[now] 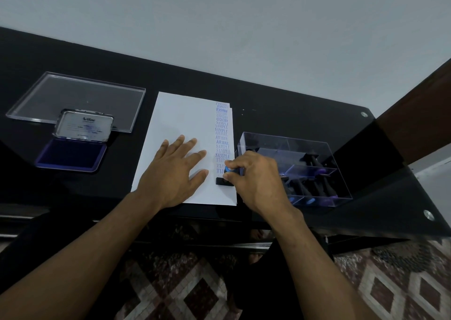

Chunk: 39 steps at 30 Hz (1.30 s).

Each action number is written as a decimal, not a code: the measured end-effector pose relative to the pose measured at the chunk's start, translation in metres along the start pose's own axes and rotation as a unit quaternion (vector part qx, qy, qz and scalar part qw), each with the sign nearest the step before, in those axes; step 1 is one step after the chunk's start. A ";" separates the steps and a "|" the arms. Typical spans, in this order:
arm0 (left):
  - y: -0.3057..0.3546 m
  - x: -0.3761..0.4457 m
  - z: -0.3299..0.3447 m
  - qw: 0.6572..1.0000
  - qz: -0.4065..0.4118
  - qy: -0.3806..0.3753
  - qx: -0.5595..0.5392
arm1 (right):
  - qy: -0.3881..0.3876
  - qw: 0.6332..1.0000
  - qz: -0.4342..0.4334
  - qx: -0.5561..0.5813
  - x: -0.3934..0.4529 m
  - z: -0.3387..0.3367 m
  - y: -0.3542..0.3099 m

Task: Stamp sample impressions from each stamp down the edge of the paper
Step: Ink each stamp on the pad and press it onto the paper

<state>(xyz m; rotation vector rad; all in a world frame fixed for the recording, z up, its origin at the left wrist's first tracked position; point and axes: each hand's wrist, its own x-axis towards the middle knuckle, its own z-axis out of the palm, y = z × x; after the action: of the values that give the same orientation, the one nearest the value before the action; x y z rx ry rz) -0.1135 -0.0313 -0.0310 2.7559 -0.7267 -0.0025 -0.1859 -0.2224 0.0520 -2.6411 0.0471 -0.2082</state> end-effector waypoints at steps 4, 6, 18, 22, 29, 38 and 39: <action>0.000 0.000 0.000 1.000 -0.003 0.004 -0.002 | -0.006 1.000 0.001 0.007 0.000 -0.001 0.002; 0.000 0.000 0.000 1.000 -0.002 0.003 -0.003 | -0.007 1.000 0.004 0.004 0.001 0.000 0.001; -0.001 -0.001 0.000 1.000 0.003 0.008 -0.009 | -0.010 1.000 0.004 0.011 0.002 -0.001 0.001; -0.001 -0.001 0.001 1.000 -0.002 0.007 -0.005 | -0.004 1.000 0.002 0.017 0.001 0.000 0.001; -0.001 0.000 0.002 1.000 -0.001 0.009 -0.005 | 0.001 1.000 0.000 0.025 0.002 0.000 0.002; -0.003 -0.003 0.003 1.000 0.014 0.024 -0.012 | 0.143 0.946 0.114 0.268 -0.001 -0.001 0.010; -0.003 -0.003 0.003 1.000 0.014 0.024 -0.013 | 0.160 0.923 0.145 0.319 -0.002 -0.001 0.010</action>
<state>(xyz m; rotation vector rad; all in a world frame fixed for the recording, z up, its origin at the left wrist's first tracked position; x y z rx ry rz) -0.1148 -0.0280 -0.0354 2.7114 -0.7484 0.0594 -0.1876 -0.2319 0.0476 -1.9001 0.4058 -0.4645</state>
